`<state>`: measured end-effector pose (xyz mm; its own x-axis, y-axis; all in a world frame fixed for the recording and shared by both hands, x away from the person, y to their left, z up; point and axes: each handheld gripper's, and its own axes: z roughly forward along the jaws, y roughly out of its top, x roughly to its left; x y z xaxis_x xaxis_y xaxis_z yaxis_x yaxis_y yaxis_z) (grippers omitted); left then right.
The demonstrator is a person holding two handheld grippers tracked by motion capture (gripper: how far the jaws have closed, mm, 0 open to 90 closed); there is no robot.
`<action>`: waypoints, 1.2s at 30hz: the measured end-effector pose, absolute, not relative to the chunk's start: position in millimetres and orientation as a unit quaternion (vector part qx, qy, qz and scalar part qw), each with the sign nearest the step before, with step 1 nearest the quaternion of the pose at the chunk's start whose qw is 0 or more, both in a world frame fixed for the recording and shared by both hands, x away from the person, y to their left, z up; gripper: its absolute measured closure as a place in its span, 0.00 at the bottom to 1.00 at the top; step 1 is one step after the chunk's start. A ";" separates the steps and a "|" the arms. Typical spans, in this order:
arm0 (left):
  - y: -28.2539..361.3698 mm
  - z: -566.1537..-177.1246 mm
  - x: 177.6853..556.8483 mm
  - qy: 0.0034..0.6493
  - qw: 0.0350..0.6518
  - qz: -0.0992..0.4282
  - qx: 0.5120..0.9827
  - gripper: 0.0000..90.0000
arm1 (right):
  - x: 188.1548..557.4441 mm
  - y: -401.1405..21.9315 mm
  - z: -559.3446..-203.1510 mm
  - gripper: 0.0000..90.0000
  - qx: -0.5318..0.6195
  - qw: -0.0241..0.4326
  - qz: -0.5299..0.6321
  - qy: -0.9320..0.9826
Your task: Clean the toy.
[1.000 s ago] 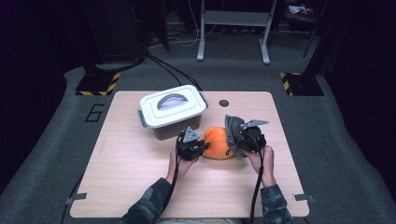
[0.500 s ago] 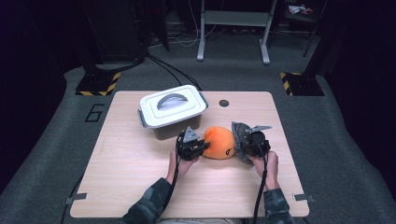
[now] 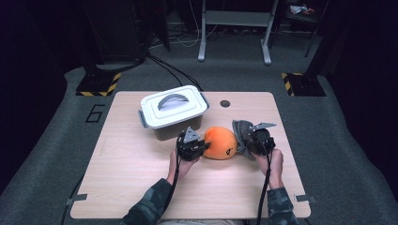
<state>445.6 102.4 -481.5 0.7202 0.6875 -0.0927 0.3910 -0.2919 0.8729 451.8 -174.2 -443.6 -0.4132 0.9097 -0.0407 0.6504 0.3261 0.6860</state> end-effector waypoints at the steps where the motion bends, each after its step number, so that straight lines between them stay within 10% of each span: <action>1: 102.7 -481.2 445.5 0.341 0.485 0.151 0.791 0.85 | 449.9 -171.9 -436.9 0.82 0.495 0.219 0.306 0.783; 13: 102.7 -481.3 446.1 0.343 0.490 0.151 0.787 0.83 | 452.4 -122.9 -409.1 0.83 0.431 0.227 0.326 0.810; 26: 109.1 -481.9 447.0 0.355 0.498 0.117 0.783 0.51 | 459.0 -132.8 -430.1 0.85 0.453 0.228 0.304 0.807; 36: 120.3 -499.3 447.6 0.379 0.493 0.067 0.780 0.49 | 459.2 -139.6 -432.9 0.85 0.461 0.224 0.310 0.801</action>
<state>447.6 120.3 -499.3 0.7040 0.6572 -0.2692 0.5250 -0.2262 0.8205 459.2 -139.6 -432.9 -0.4751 0.8769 -0.0730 0.5987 0.3829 0.7035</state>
